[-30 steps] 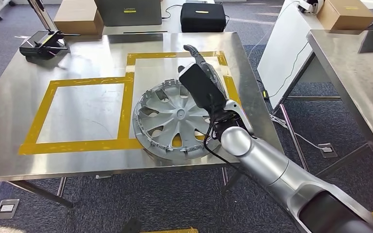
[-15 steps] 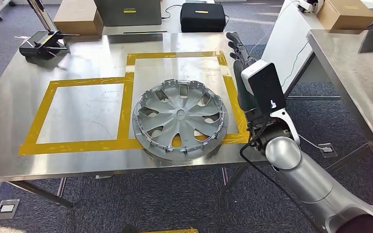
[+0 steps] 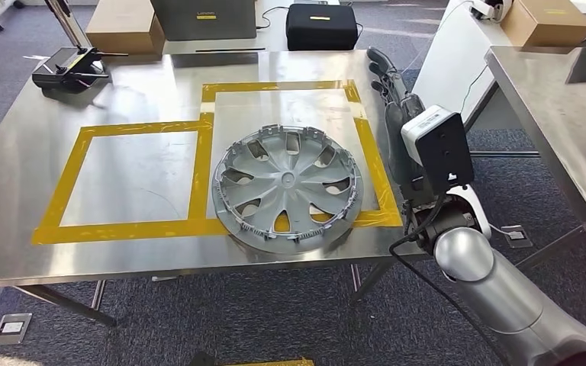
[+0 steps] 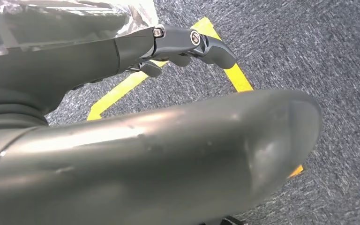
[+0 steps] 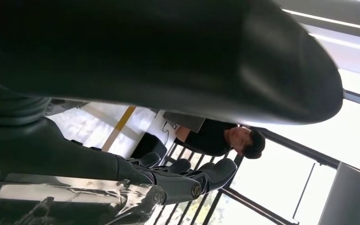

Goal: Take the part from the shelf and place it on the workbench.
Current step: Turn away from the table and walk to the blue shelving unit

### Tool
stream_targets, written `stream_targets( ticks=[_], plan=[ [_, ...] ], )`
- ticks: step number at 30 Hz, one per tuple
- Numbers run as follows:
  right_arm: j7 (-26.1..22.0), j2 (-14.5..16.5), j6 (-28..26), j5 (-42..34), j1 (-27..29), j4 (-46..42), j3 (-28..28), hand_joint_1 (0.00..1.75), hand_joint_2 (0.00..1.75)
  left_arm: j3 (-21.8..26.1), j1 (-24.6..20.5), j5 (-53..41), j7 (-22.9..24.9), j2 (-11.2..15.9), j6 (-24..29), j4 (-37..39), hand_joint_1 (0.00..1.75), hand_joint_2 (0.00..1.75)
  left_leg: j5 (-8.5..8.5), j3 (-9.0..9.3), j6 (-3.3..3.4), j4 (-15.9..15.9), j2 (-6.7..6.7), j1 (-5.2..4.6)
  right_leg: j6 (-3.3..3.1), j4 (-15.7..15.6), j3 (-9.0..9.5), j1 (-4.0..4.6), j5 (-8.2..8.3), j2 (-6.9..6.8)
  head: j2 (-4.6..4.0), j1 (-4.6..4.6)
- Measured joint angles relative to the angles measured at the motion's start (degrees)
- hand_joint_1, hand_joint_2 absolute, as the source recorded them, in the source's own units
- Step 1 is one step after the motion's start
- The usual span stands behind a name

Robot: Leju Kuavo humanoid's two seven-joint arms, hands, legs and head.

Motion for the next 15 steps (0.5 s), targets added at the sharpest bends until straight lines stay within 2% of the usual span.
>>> stream_targets(
  ticks=[2,3,4,6,7,8,9,10,11,12,13,15],
  plan=[
    [0.02,-0.1,0.17,0.1,0.17,-0.34,-0.04,0.0,0.0,0.0,-0.01,0.06,0.0,-0.01,0.16,0.0,0.0,0.0,0.27,0.3,0.55,-0.42,0.06,0.11,0.38,0.1,0.16,-0.08,-0.31,0.03,0.01,0.03],
    [0.02,-0.19,0.3,0.16,0.2,-0.48,-0.07,0.0,0.0,0.0,-0.03,0.11,0.0,-0.02,0.24,0.0,0.0,0.0,0.46,0.49,0.81,-0.7,0.1,0.25,0.49,1.06,-0.13,-0.07,-1.15,0.04,0.01,0.11],
    [0.03,-0.31,0.42,0.19,0.25,-0.58,-0.1,0.0,0.0,0.0,-0.07,0.16,0.0,-0.02,0.3,0.0,0.0,0.0,0.59,0.65,1.01,-0.98,0.15,0.39,0.53,3.18,-0.97,-0.05,-2.68,0.05,0.0,0.27],
    [0.04,-0.45,0.67,0.21,0.49,-0.64,-0.09,0.0,0.0,0.0,-0.08,0.27,0.0,-0.02,0.34,0.0,0.0,0.0,0.62,0.71,1.14,-1.04,0.17,0.4,0.56,10.26,-4.06,-0.04,-6.53,0.05,-0.01,0.55],
    [0.05,-0.49,0.75,0.21,0.68,-0.64,-0.07,0.0,0.0,0.0,-0.06,0.31,0.0,-0.02,0.34,0.0,0.0,0.0,0.61,0.68,1.15,-0.99,0.17,0.35,0.59,13.72,-5.62,-0.05,-7.8,0.05,-0.01,0.63],
    [0.05,-0.5,0.81,0.21,0.87,-0.64,-0.04,0.0,0.0,0.0,-0.04,0.35,0.0,-0.02,0.34,0.0,0.0,0.0,0.6,0.64,1.15,-0.9,0.16,0.32,0.6,15.69,-6.49,-0.05,-8.02,0.05,-0.01,0.63],
    [0.06,-0.5,0.86,0.21,0.98,-0.64,-0.02,0.0,0.0,0.0,-0.03,0.38,0.01,-0.02,0.34,0.0,0.0,0.0,0.58,0.62,1.11,-0.78,0.14,0.3,0.59,15.58,-6.38,-0.06,-7.12,0.04,-0.01,0.64],
    [0.06,-0.51,0.91,0.21,1.04,-0.65,-0.02,0.0,0.0,0.0,-0.04,0.38,0.01,-0.02,0.34,0.0,0.0,0.0,0.55,0.6,1.04,-0.64,0.11,0.31,0.53,13.3,-5.18,-0.09,-5.32,0.04,-0.01,0.65],
    [0.06,-0.51,0.96,0.21,1.05,-0.67,-0.03,0.0,0.0,0.0,-0.06,0.38,0.02,-0.02,0.34,0.0,0.0,0.0,0.49,0.58,0.89,-0.47,0.07,0.33,0.47,9.5,-3.24,-0.12,-3.31,0.06,-0.01,0.66],
    [0.06,-0.5,0.99,0.21,1.05,-0.68,-0.03,0.0,0.0,0.0,-0.09,0.38,0.03,-0.02,0.34,0.0,0.0,0.0,0.46,0.47,0.62,-0.33,0.01,0.3,0.35,5.81,-1.29,-0.07,-1.97,0.17,-0.01,0.67],
    [0.05,-0.5,1.04,0.21,1.07,-0.73,-0.03,0.0,0.0,0.01,-0.12,0.39,0.04,-0.01,0.36,0.0,0.0,0.0,0.53,0.35,0.24,-0.23,-0.04,0.29,0.12,3.1,0.07,0.03,-1.1,0.29,0.0,0.66],
    [0.03,-0.52,1.12,0.21,1.12,-0.81,-0.02,0.0,0.0,0.01,-0.13,0.39,0.07,-0.01,0.38,0.0,0.0,0.0,0.95,0.12,-0.68,-0.24,-0.16,0.34,-0.5,1.37,0.75,0.42,-0.87,0.49,0.0,0.64]
  ],
)
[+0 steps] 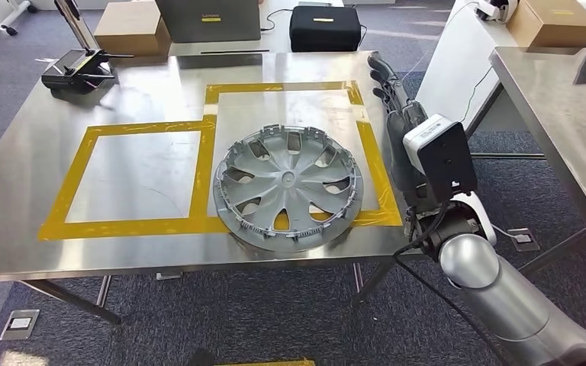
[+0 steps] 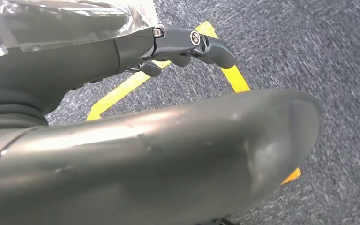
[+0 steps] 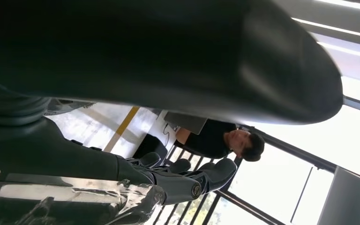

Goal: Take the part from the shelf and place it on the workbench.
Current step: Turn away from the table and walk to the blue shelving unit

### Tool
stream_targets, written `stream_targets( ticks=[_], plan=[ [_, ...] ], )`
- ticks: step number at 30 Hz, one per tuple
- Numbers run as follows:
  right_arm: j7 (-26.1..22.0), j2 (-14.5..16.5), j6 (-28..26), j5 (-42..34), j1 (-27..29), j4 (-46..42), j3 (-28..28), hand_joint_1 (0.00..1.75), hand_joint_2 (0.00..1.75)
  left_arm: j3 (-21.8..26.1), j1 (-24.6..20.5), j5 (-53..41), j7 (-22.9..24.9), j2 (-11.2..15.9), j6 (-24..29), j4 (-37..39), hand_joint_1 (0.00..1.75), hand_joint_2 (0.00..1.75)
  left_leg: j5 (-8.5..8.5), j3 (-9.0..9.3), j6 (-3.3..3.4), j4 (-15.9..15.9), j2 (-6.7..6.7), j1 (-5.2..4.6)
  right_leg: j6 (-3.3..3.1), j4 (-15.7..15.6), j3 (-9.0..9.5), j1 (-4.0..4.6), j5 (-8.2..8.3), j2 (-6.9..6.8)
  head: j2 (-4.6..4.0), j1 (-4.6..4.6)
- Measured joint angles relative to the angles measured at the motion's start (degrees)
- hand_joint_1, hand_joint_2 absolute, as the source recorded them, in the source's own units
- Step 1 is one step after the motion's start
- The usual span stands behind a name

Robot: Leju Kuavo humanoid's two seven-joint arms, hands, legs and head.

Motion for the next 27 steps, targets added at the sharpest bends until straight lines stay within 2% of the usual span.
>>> stream_targets(
  ticks=[2,3,4,5,7,8,9,10,11,13,14,15,17,18,19,20,22,23,24,25,26,27],
  plan=[
    [-0.02,-0.03,0.16,0.0,0.03,-0.05,0.01,0.0,0.0,-0.01,0.07,0.01,0.02,-0.02,0.0,0.0,0.0,0.0,0.16,-0.14,-0.81,-0.04,-0.04,0.24,-0.98,-0.33,-0.36,0.17,0.62,-0.18,0.0,-0.03],
    [-0.03,-0.03,0.26,0.0,0.04,-0.06,0.02,0.0,0.0,-0.01,0.1,0.04,0.03,-0.03,0.01,0.0,0.0,0.0,-0.65,-0.35,-1.1,0.47,0.08,0.33,-1.53,-0.52,-0.49,0.17,0.98,-0.32,0.0,-0.07],
    [-0.03,-0.03,0.35,0.0,0.04,-0.07,0.02,0.0,0.0,-0.01,0.11,0.08,0.04,-0.03,0.01,0.0,0.0,0.0,-2.29,-0.83,-1.32,2.0,0.22,0.37,-2.05,-0.74,-0.66,0.13,1.34,-0.54,0.0,-0.17],
    [-0.04,-0.03,0.41,0.0,0.05,-0.07,0.02,0.0,0.0,-0.01,0.1,0.12,0.04,-0.03,0.01,0.0,0.0,0.0,-4.72,-1.65,-1.47,4.8,0.39,0.4,-2.45,-0.82,-0.9,0.14,1.66,-0.77,-0.01,-0.27],
    [-0.04,-0.03,0.5,0.0,0.15,-0.06,0.05,0.0,0.0,-0.01,0.08,0.15,0.04,-0.03,0.01,0.0,0.0,0.0,-9.33,-3.6,-1.69,12.15,0.49,0.4,-2.88,-0.78,-1.64,0.32,2.26,-1.12,-0.01,-0.44],
    [-0.04,-0.03,0.54,0.0,0.23,-0.05,0.07,0.0,0.0,-0.01,0.09,0.15,0.04,-0.03,0.0,0.0,0.0,0.0,-10.42,-3.94,-1.72,14.68,0.49,0.39,-2.94,-0.74,-2.1,0.41,2.59,-1.24,-0.01,-0.46],
    [-0.03,-0.03,0.58,0.0,0.3,-0.06,0.1,0.0,0.0,-0.01,0.09,0.16,0.04,-0.02,0.0,0.0,0.0,0.0,-10.37,-3.36,-1.68,15.24,0.49,0.38,-2.92,-0.68,-2.58,0.47,2.92,-1.31,-0.01,-0.47],
    [-0.03,-0.03,0.62,0.0,0.36,-0.06,0.11,0.0,0.0,-0.01,0.07,0.17,0.04,-0.02,0.0,0.0,0.0,0.0,-9.35,-1.66,-1.57,13.55,0.49,0.35,-2.84,-0.58,-3.07,0.5,3.24,-1.35,-0.01,-0.48],
    [-0.02,-0.03,0.66,0.0,0.37,-0.07,0.1,0.0,0.0,-0.01,0.03,0.22,0.04,-0.01,0.0,0.0,0.0,0.0,-7.9,0.98,-1.41,10.07,0.5,0.32,-2.7,-0.44,-3.51,0.51,3.53,-1.39,-0.01,-0.48],
    [-0.02,-0.03,0.78,0.0,0.37,-0.08,0.03,0.0,0.0,-0.01,-0.11,0.35,0.04,0.0,0.02,0.0,0.0,0.0,-6.2,6.23,-1.0,2.2,0.53,0.13,-2.26,-0.1,-4.25,0.62,4.05,-1.45,0.0,-0.48],
    [-0.02,-0.03,0.84,0.0,0.37,-0.08,0.0,0.0,0.0,-0.01,-0.16,0.45,0.04,0.01,0.03,0.0,0.0,0.0,-5.95,7.63,-0.77,-0.17,0.53,0.0,-1.95,0.0,-4.46,0.65,4.35,-1.47,0.0,-0.46],
    [-0.02,-0.03,0.88,0.0,0.36,-0.08,-0.02,0.0,0.0,-0.01,-0.19,0.54,0.04,0.03,0.04,0.0,0.0,0.0,-6.01,8.06,-0.55,-1.18,0.52,-0.16,-1.62,0.0,-4.61,0.66,4.7,-1.49,0.01,-0.47],
    [-0.02,-0.05,0.95,0.0,0.38,-0.08,-0.02,0.0,0.0,-0.01,-0.17,0.67,0.04,0.06,0.04,-0.01,0.0,0.0,-5.27,7.56,0.2,-1.44,0.56,-0.25,-0.89,-0.17,-4.79,0.49,5.28,-1.45,0.0,-0.5],
    [-0.02,-0.08,0.95,0.0,0.38,-0.08,-0.03,0.0,0.0,-0.01,-0.2,0.69,0.04,0.07,0.04,-0.01,0.0,0.0,-4.78,7.21,0.61,-1.57,0.63,-0.19,-0.56,0.11,-5.05,0.41,4.76,-1.36,0.0,-0.49],
    [-0.02,-0.13,0.96,0.0,0.37,-0.08,-0.05,0.0,0.0,-0.01,-0.24,0.7,0.04,0.07,0.04,-0.02,0.0,0.0,-4.2,6.75,1.05,-1.72,0.71,-0.11,-0.28,1.27,-5.53,0.35,3.32,-1.26,-0.01,-0.38],
    [-0.02,-0.18,0.96,0.0,0.38,-0.08,-0.07,0.0,0.0,-0.01,-0.29,0.7,0.04,0.06,0.03,-0.02,0.0,0.0,-3.65,6.21,1.37,-1.81,0.78,-0.04,-0.09,3.57,-6.33,0.3,1.02,-1.16,-0.01,-0.26],
    [-0.02,-0.24,0.96,-0.01,0.45,-0.07,-0.06,0.0,0.0,-0.01,-0.32,0.69,0.04,0.06,0.03,-0.02,0.0,0.0,-2.67,4.84,1.71,-1.7,0.81,-0.23,0.15,10.7,-8.23,0.29,-3.97,-1.1,-0.01,0.0],
    [-0.02,-0.24,0.96,-0.01,0.52,-0.06,-0.04,0.0,0.0,-0.01,-0.32,0.69,0.04,0.07,0.02,-0.02,0.0,0.0,-2.18,4.1,1.76,-1.59,0.82,-0.33,0.21,13.7,-8.73,0.28,-5.18,-1.09,-0.01,0.03],
    [-0.02,-0.25,0.97,-0.02,0.58,-0.05,-0.04,0.0,0.0,-0.01,-0.32,0.69,0.04,0.07,0.02,-0.02,0.0,0.0,-1.7,3.31,1.78,-1.44,0.82,-0.43,0.22,15.15,-8.45,0.28,-5.16,-1.09,-0.01,0.04],
    [-0.02,-0.25,0.96,-0.02,0.62,-0.05,-0.03,0.0,0.0,-0.01,-0.32,0.69,0.04,0.07,0.02,-0.02,0.0,0.0,-1.27,2.54,1.73,-1.24,0.82,-0.5,0.15,14.55,-7.24,0.28,-4.09,-1.09,-0.01,0.06],
    [-0.02,-0.25,0.96,-0.02,0.62,-0.05,-0.04,0.0,0.0,-0.01,-0.32,0.69,0.04,0.07,0.02,-0.02,0.0,0.0,-0.89,1.81,1.65,-0.99,0.81,-0.54,0.01,12.0,-5.08,0.29,-2.54,-1.07,0.0,0.07],
    [-0.02,-0.25,0.96,-0.02,0.59,-0.05,-0.05,0.0,0.0,-0.01,-0.32,0.69,0.04,0.06,0.02,-0.02,0.0,0.0,-0.58,1.17,1.5,-0.71,0.79,-0.55,-0.2,8.18,-2.44,0.32,-1.6,-0.97,0.01,0.07]
  ],
)
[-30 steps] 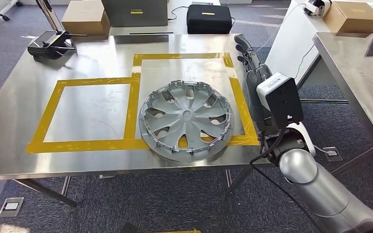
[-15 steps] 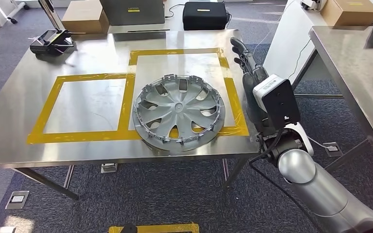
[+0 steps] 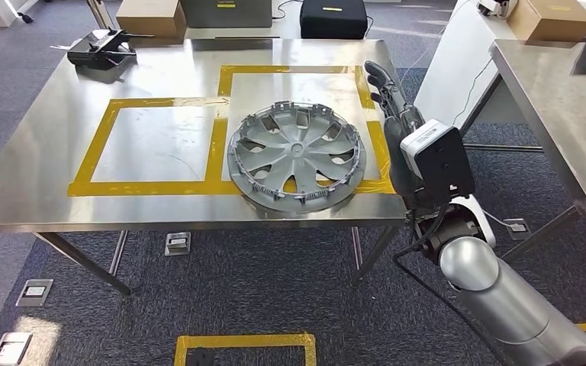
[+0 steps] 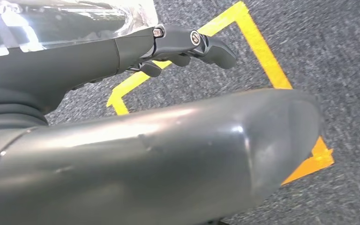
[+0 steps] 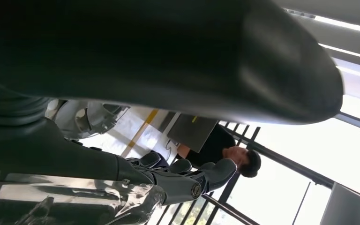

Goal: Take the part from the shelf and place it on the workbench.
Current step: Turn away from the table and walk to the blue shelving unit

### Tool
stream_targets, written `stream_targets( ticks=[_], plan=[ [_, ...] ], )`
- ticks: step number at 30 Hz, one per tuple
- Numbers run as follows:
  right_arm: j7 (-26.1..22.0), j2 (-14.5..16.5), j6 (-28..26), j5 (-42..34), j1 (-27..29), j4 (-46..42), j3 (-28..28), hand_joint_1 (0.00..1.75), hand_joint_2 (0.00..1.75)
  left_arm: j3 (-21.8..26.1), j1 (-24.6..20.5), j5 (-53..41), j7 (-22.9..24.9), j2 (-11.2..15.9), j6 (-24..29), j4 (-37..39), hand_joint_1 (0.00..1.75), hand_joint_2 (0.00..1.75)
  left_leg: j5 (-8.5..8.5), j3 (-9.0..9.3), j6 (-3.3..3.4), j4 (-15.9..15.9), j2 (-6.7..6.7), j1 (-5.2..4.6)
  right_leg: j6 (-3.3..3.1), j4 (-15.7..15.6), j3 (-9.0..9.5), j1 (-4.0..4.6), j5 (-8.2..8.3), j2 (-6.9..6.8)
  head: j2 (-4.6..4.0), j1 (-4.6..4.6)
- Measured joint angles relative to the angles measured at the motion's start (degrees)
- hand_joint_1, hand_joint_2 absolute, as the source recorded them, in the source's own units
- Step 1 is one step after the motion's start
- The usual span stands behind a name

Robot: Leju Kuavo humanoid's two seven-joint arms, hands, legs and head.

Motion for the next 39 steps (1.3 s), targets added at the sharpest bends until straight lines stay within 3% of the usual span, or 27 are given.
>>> stream_targets(
  ticks=[2,3,6,8,10,11,12,13,15,17,19,21,22,24,25,26,27,28,29,30,31,33,34,36,37,39],
  plan=[
    [-0.02,0.0,-0.01,0.0,-0.07,-0.03,-0.06,0.0,0.0,0.0,-0.02,0.0,0.0,-0.01,0.0,0.0,0.0,0.0,0.68,-0.96,-0.53,0.41,-0.04,-0.04,-0.5,-6.89,4.27,0.23,0.25,0.35,0.01,-0.03],
    [-0.03,0.0,0.0,0.0,-0.11,-0.04,-0.09,0.0,0.0,0.0,-0.03,-0.01,0.0,-0.01,-0.01,-0.01,0.0,0.0,1.1,-1.26,-0.89,0.45,-0.05,0.02,-0.75,-8.63,5.14,0.44,-0.06,0.51,0.01,-0.02],
    [-0.03,0.01,0.03,0.0,-0.21,-0.03,-0.07,0.0,0.0,-0.01,0.05,-0.03,0.0,-0.04,-0.05,-0.02,0.0,0.0,1.51,-1.92,-1.96,0.56,-0.14,0.37,-1.89,-9.52,4.63,0.72,1.1,0.36,0.0,0.04],
    [-0.02,0.02,0.08,0.0,-0.26,-0.02,-0.02,0.0,0.0,-0.02,0.1,-0.07,0.0,-0.05,-0.08,-0.02,0.0,0.0,-2.15,-2.92,-2.47,3.48,-0.19,0.5,-2.69,-9.88,3.67,0.49,2.31,0.01,-0.01,-0.16],
    [-0.01,0.01,0.11,0.0,-0.28,-0.01,0.01,0.0,0.0,-0.02,0.09,-0.09,0.01,-0.07,-0.09,-0.02,0.0,0.0,-7.69,-4.31,-2.86,10.21,-0.16,0.59,-3.0,-9.82,2.38,0.49,3.38,-0.25,-0.01,-0.44],
    [-0.01,0.01,0.12,0.0,-0.27,0.0,0.03,0.0,0.0,-0.02,0.07,-0.09,0.02,-0.07,-0.09,-0.02,0.0,0.0,-9.24,-4.7,-3.01,13.49,-0.16,0.63,-2.99,-9.72,1.65,0.49,3.9,-0.35,-0.01,-0.52],
    [0.0,0.01,0.13,0.0,-0.26,0.0,0.05,0.0,0.0,-0.02,0.06,-0.09,0.02,-0.07,-0.09,-0.02,0.0,0.0,-9.45,-4.53,-3.13,15.53,-0.15,0.65,-2.93,-9.59,0.87,0.48,4.42,-0.42,-0.01,-0.53],
    [0.0,0.02,0.13,0.0,-0.26,0.0,0.08,0.0,0.0,-0.02,0.06,-0.1,0.02,-0.07,-0.09,-0.02,0.0,0.0,-8.41,-3.58,-3.19,15.78,-0.15,0.66,-2.8,-9.39,0.03,0.43,4.92,-0.47,-0.01,-0.54],
    [0.0,0.03,0.15,0.0,-0.26,-0.01,0.07,0.0,0.0,-0.02,0.0,-0.1,0.02,-0.07,-0.09,-0.03,0.0,0.0,-5.35,0.92,-3.17,10.81,-0.14,0.68,-2.4,-8.8,-1.6,0.3,5.83,-0.5,-0.01,-0.55],
    [-0.02,0.03,0.16,0.0,-0.29,-0.02,-0.02,0.0,0.0,-0.02,-0.13,-0.1,0.02,-0.06,-0.09,-0.04,0.0,0.0,-5.13,6.16,-2.83,3.11,-0.17,0.54,-1.8,-8.11,-2.83,0.34,6.58,-0.52,0.0,-0.56],
    [-0.03,0.03,0.18,0.0,-0.33,-0.02,-0.04,0.0,0.0,-0.02,-0.23,-0.11,0.04,-0.05,-0.08,-0.04,0.0,0.0,-6.05,8.04,-2.15,-0.43,-0.22,0.25,-1.18,-7.96,-3.34,0.37,7.52,-0.57,-0.01,-0.53],
    [-0.02,0.03,0.21,-0.01,-0.31,0.01,0.02,0.0,0.0,-0.02,-0.19,-0.1,0.09,-0.07,-0.08,-0.04,0.0,0.0,-5.29,7.22,-1.2,-0.59,-0.04,0.21,-0.49,-8.05,-3.61,0.22,7.94,-0.47,-0.01,-0.5],
    [-0.01,0.02,0.22,-0.04,-0.3,0.03,0.03,0.0,0.0,-0.02,-0.18,-0.1,0.12,-0.08,-0.09,-0.04,0.0,0.0,-4.7,6.66,-0.69,-0.63,0.1,0.26,-0.2,-7.34,-3.96,0.16,6.81,-0.35,-0.01,-0.4],
    [0.01,-0.02,0.23,-0.11,-0.29,0.06,0.02,0.0,0.0,-0.02,-0.22,-0.1,0.15,-0.09,-0.09,-0.04,0.0,0.0,-3.44,5.31,0.05,-0.71,0.34,0.3,0.13,-2.87,-5.25,0.08,1.72,-0.16,-0.01,-0.1],
    [0.02,-0.02,0.23,-0.15,-0.26,0.07,0.02,0.0,0.0,-0.02,-0.23,-0.1,0.15,-0.09,-0.09,-0.04,0.0,0.0,-2.79,4.49,0.25,-0.68,0.35,0.18,0.19,0.77,-6.0,0.08,-1.16,-0.14,-0.01,0.06],
    [0.02,-0.02,0.23,-0.15,-0.22,0.08,0.03,0.0,0.0,-0.02,-0.22,-0.08,0.15,-0.09,-0.09,-0.04,0.0,0.0,-2.12,3.63,0.35,-0.6,0.36,0.04,0.21,4.34,-6.55,0.09,-2.99,-0.13,-0.01,0.15],
    [0.02,-0.02,0.24,-0.15,-0.18,0.08,0.05,0.0,0.0,-0.02,-0.22,-0.07,0.15,-0.08,-0.09,-0.04,0.0,0.0,-1.45,2.69,0.41,-0.47,0.38,-0.12,0.17,6.94,-6.6,0.1,-3.42,-0.13,-0.01,0.22],
    [0.02,-0.02,0.25,-0.15,-0.16,0.09,0.05,0.0,0.0,-0.02,-0.21,-0.04,0.15,-0.08,-0.09,-0.04,0.0,0.0,-0.8,1.7,0.45,-0.28,0.39,-0.27,0.02,7.98,-5.97,0.13,-2.55,-0.12,-0.01,0.25],
    [0.02,-0.02,0.26,-0.15,-0.15,0.09,0.06,0.0,0.0,-0.02,-0.21,-0.02,0.15,-0.07,-0.09,-0.04,0.0,0.0,-0.24,0.72,0.45,-0.06,0.39,-0.41,-0.24,6.99,-4.44,0.21,-0.87,-0.09,-0.01,0.27],
    [0.02,-0.02,0.28,-0.15,-0.16,0.08,0.06,0.0,0.0,-0.02,-0.21,-0.01,0.15,-0.08,-0.09,-0.04,0.0,0.0,0.26,-0.15,0.42,0.17,0.39,-0.51,-0.65,4.18,-2.08,0.36,0.72,-0.02,-0.01,0.28],
    [0.02,-0.02,0.31,-0.15,-0.19,0.07,0.04,0.0,0.0,-0.02,-0.21,0.0,0.15,-0.1,-0.09,-0.05,0.0,0.0,0.71,-0.89,0.3,0.37,0.38,-0.6,-1.22,0.23,0.76,0.57,1.17,0.13,-0.01,0.27],
    [0.01,-0.02,0.4,-0.15,-0.28,0.02,-0.02,0.0,0.0,-0.02,-0.2,0.02,0.13,-0.16,-0.09,-0.1,0.0,0.0,1.73,-1.79,-0.18,0.51,0.36,-0.52,-1.85,-7.31,5.43,1.02,0.13,0.39,-0.01,0.24],
    [0.0,-0.02,0.45,-0.15,-0.32,-0.01,-0.02,0.0,0.0,-0.02,-0.2,0.04,0.12,-0.19,-0.09,-0.12,0.0,0.0,2.31,-2.09,-0.53,0.41,0.36,-0.34,-2.0,-9.34,6.42,1.27,-0.51,0.48,0.0,0.24],
    [0.0,-0.01,0.51,-0.15,-0.35,-0.01,0.02,0.0,0.0,-0.02,-0.1,0.07,0.11,-0.19,-0.1,-0.13,0.0,0.0,3.12,-2.57,-1.22,0.11,0.23,0.04,-2.19,-10.75,6.28,1.48,0.38,0.33,0.0,0.3],
    [0.02,0.0,0.55,-0.16,-0.36,0.01,0.06,0.0,0.0,-0.03,-0.03,0.08,0.11,-0.19,-0.1,-0.14,0.0,0.0,2.41,-2.95,-1.56,0.38,0.13,0.09,-2.41,-11.21,5.93,1.43,1.21,0.21,0.0,0.32],
    [0.05,0.02,0.62,-0.17,-0.41,0.04,0.12,0.0,0.0,-0.04,0.06,0.1,0.11,-0.18,-0.09,-0.15,0.0,0.0,-2.05,-4.13,-2.2,3.76,-0.01,0.16,-2.77,-11.89,4.88,1.07,2.82,-0.18,-0.01,0.22]
  ],
)
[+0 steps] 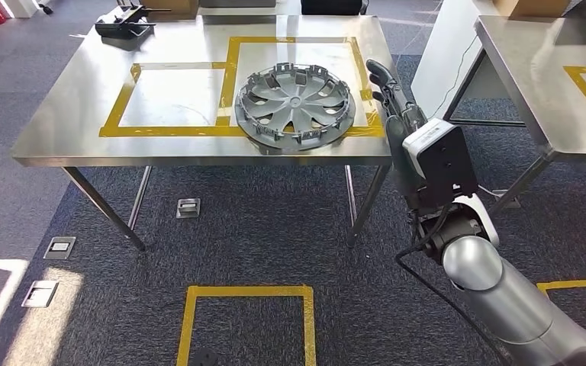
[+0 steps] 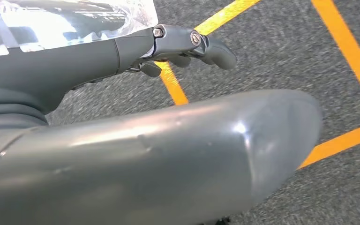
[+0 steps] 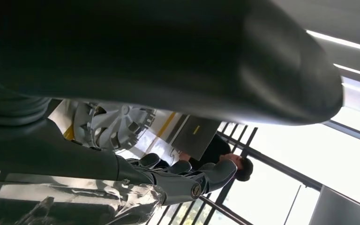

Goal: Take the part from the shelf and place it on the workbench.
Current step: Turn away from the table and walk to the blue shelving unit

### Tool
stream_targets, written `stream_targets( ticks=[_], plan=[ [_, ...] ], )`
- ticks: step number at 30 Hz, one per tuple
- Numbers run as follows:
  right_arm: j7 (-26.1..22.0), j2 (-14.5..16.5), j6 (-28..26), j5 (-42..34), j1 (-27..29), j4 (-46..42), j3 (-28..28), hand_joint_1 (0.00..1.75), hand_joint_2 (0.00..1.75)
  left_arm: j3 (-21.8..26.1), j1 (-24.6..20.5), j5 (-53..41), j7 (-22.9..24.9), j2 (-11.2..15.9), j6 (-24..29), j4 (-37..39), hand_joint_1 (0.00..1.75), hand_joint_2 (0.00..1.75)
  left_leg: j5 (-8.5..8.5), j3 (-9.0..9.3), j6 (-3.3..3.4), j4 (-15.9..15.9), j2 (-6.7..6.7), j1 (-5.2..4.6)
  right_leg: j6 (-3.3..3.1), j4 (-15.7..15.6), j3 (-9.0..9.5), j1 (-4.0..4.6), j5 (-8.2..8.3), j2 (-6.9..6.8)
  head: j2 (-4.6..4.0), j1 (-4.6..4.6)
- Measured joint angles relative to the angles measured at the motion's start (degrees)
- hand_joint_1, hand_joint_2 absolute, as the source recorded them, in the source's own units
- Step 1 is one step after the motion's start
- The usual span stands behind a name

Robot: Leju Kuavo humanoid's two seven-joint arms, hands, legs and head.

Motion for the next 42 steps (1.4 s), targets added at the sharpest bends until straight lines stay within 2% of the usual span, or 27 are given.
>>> stream_targets(
  ticks=[2,3,5,6,7,9,10,12,14,17,18,19,20,22,23,25,27,29,31,33,34,35,37,38,39,40,42],
  plan=[
    [0.08,0.0,0.04,-0.01,0.03,0.04,0.07,0.0,0.0,-0.01,0.01,0.05,0.0,0.02,0.01,-0.01,0.0,0.0,-5.0,-1.16,-0.64,6.6,0.07,0.26,-0.14,0.28,-1.53,-0.06,1.1,-0.23,0.01,-0.12],
    [0.13,0.0,0.04,-0.01,0.04,0.07,0.11,0.0,0.0,-0.01,0.0,0.1,0.0,0.04,0.01,-0.01,0.0,0.0,-5.79,-1.32,-0.91,9.52,0.07,0.42,-0.06,0.61,-2.42,-0.11,1.56,-0.33,0.0,-0.1],
    [0.23,0.0,0.04,-0.01,0.08,0.11,0.2,0.0,0.0,-0.01,0.0,0.26,0.0,0.08,0.01,-0.01,0.0,0.0,-3.65,0.28,-1.43,11.04,0.08,0.71,0.31,1.6,-4.48,-0.42,2.38,-0.44,0.0,-0.11],
    [0.26,0.0,0.03,0.0,0.09,0.12,0.22,0.0,0.0,-0.01,-0.01,0.33,0.0,0.09,0.01,-0.01,0.0,0.0,-1.99,2.29,-1.74,9.22,0.08,0.9,0.61,2.27,-5.59,-0.64,2.74,-0.44,0.01,-0.12],
    [0.28,0.0,0.03,0.0,0.1,0.12,0.21,0.0,0.0,-0.01,-0.05,0.37,0.0,0.08,0.01,-0.02,0.0,0.0,-1.44,4.8,-2.08,6.13,0.07,1.08,0.96,2.96,-6.65,-0.77,3.03,-0.42,0.01,-0.19],
    [0.3,-0.04,0.02,0.01,0.04,0.11,0.1,0.0,0.0,-0.01,-0.19,0.39,-0.07,0.05,0.02,-0.07,0.0,0.0,-2.66,9.09,-1.91,-0.23,-0.03,1.16,1.68,4.13,-8.15,-0.78,3.64,-0.39,0.01,-0.33],
    [0.3,-0.05,0.01,0.0,0.02,0.11,0.05,0.0,0.0,0.0,-0.25,0.4,-0.13,0.04,0.02,-0.09,0.0,0.0,-3.61,9.98,-1.49,-1.93,-0.07,1.07,1.99,4.37,-8.55,-0.71,4.08,-0.39,0.0,-0.39],
    [0.3,-0.07,0.01,0.02,0.07,0.13,0.07,0.0,0.0,0.01,-0.18,0.44,-0.21,0.05,0.02,-0.12,0.0,0.0,-3.48,9.72,-0.23,-2.57,0.03,0.93,2.61,4.35,-8.95,-0.77,4.94,-0.35,-0.01,-0.37],
    [0.37,-0.09,0.01,0.02,0.15,0.17,0.09,0.0,0.0,0.0,-0.08,0.51,-0.21,0.05,0.02,-0.12,0.0,0.0,-2.49,8.7,0.95,-2.53,0.27,0.91,3.12,5.59,-9.61,-0.92,2.93,-0.18,0.0,-0.21],
    [0.49,-0.11,0.01,0.02,0.18,0.22,0.03,0.0,0.0,-0.01,-0.13,0.58,-0.22,0.07,0.03,-0.12,0.0,0.0,-0.75,6.53,2.15,-2.46,0.4,0.44,3.32,14.88,-11.58,-0.93,-5.12,-0.01,-0.01,0.29],
    [0.51,-0.11,0.01,0.02,0.21,0.23,0.04,0.0,0.0,-0.01,-0.14,0.59,-0.22,0.08,0.03,-0.12,0.0,0.0,-0.15,5.72,2.33,-2.41,0.4,0.16,3.19,18.12,-11.94,-0.87,-6.55,0.01,-0.01,0.34],
    [0.52,-0.11,0.01,0.02,0.25,0.25,0.06,0.0,0.0,-0.01,-0.15,0.6,-0.22,0.09,0.03,-0.12,0.0,0.0,0.43,4.89,2.49,-2.35,0.4,-0.13,2.93,19.95,-11.69,-0.75,-6.66,0.03,-0.01,0.37],
    [0.53,-0.11,0.02,0.02,0.27,0.26,0.07,0.0,0.0,-0.01,-0.14,0.6,-0.22,0.1,0.03,-0.12,0.0,0.0,0.97,4.12,2.62,-2.29,0.4,-0.42,2.51,19.82,-10.61,-0.57,-5.64,0.05,-0.01,0.38],
    [0.54,-0.11,0.02,0.01,0.24,0.26,0.03,0.0,0.0,-0.01,-0.15,0.58,-0.21,0.07,0.03,-0.13,0.0,0.0,1.96,2.81,2.75,-2.25,0.39,-0.84,1.0,14.07,-6.02,0.28,-2.91,0.24,0.0,0.36],
    [0.52,-0.11,0.03,0.01,0.19,0.26,-0.02,0.0,0.0,0.0,-0.15,0.58,-0.2,0.0,0.05,-0.16,0.0,0.0,2.45,2.31,2.68,-2.25,0.39,-0.96,0.1,9.87,-3.3,0.76,-2.49,0.35,0.0,0.31],
    [0.49,-0.11,0.04,0.02,0.04,0.26,-0.1,0.0,0.0,0.01,-0.17,0.6,-0.19,-0.22,0.09,-0.26,0.0,0.0,3.64,1.55,2.16,-2.42,0.4,-0.66,-0.82,3.46,0.27,1.66,-2.97,0.57,0.01,0.23],
    [0.47,-0.1,0.08,0.02,0.0,0.27,-0.08,0.0,0.0,-0.02,-0.13,0.6,-0.16,-0.39,0.08,-0.31,0.0,0.0,4.86,1.0,1.43,-3.01,0.35,-0.1,-0.92,1.18,0.66,2.06,-2.22,0.64,0.0,0.3],
    [0.46,-0.08,0.15,0.01,-0.06,0.31,-0.04,0.0,0.0,-0.04,-0.04,0.6,-0.11,-0.4,0.07,-0.32,0.0,0.0,3.61,0.38,0.93,-2.74,0.22,0.0,-1.11,-0.39,0.41,1.86,-0.16,0.47,0.0,0.49],
    [0.45,-0.07,0.18,0.01,-0.12,0.35,0.0,0.0,0.0,-0.05,-0.02,0.6,-0.08,-0.34,0.1,-0.33,0.0,0.0,-1.12,-0.72,0.43,1.51,0.14,0.0,-0.97,-1.3,-0.15,1.28,1.3,0.08,0.01,0.51],
    [0.45,-0.05,0.19,0.02,-0.07,0.41,0.07,0.0,0.0,-0.05,-0.06,0.6,-0.07,-0.25,0.13,-0.33,0.0,0.0,-5.12,-1.74,-0.3,8.44,0.14,0.31,-0.63,-0.74,-1.46,0.72,1.98,-0.28,0.01,0.39],
    [0.45,-0.04,0.19,0.01,-0.03,0.45,0.14,0.0,0.0,-0.05,-0.08,0.6,-0.07,-0.16,0.14,-0.33,0.0,0.0,-5.38,-1.61,-0.79,10.77,0.15,0.54,-0.36,-0.19,-2.27,0.35,2.23,-0.42,0.0,0.37],
    [0.45,-0.02,0.2,0.01,-0.01,0.48,0.19,0.0,0.0,-0.05,-0.09,0.6,-0.05,-0.07,0.16,-0.33,0.0,0.0,-4.49,-0.79,-1.38,11.48,0.16,0.86,-0.06,0.51,-3.24,-0.1,2.46,-0.54,0.01,0.33],
    [0.43,0.0,0.2,0.01,0.02,0.5,0.24,0.0,0.0,-0.05,-0.19,0.6,-0.02,0.07,0.19,-0.34,0.0,0.0,-1.69,3.01,-2.77,7.66,0.2,1.77,0.72,2.32,-5.43,-1.03,2.81,-0.66,0.01,0.26],
    [0.39,-0.01,0.2,0.01,0.03,0.49,0.19,0.0,0.0,-0.05,-0.28,0.6,0.0,0.06,0.2,-0.36,0.0,0.0,-1.45,5.29,-3.4,4.37,0.18,2.03,1.22,3.38,-6.61,-1.32,2.9,-0.64,0.01,0.02],
    [0.32,-0.02,0.19,0.01,0.04,0.46,0.1,0.0,0.0,-0.05,-0.39,0.6,-0.01,0.06,0.23,-0.39,0.0,0.0,-1.98,7.0,-3.44,1.59,0.16,2.18,1.74,4.31,-7.62,-1.43,3.05,-0.59,0.01,-0.17],
    [0.24,-0.03,0.19,0.01,0.05,0.44,0.03,0.0,0.0,-0.05,-0.49,0.6,-0.05,0.06,0.26,-0.41,0.0,0.0,-2.9,7.94,-3.13,-0.26,0.13,2.17,2.23,5.01,-8.39,-1.43,3.24,-0.52,0.01,-0.35],
    [0.15,-0.04,0.14,0.02,0.13,0.44,-0.05,0.0,0.0,-0.05,-0.55,0.6,-0.22,0.1,0.34,-0.43,0.0,0.0,-3.63,7.86,-1.51,-1.06,0.12,1.94,2.91,5.36,-9.08,-1.44,3.93,-0.46,0.0,-0.4]
  ],
)
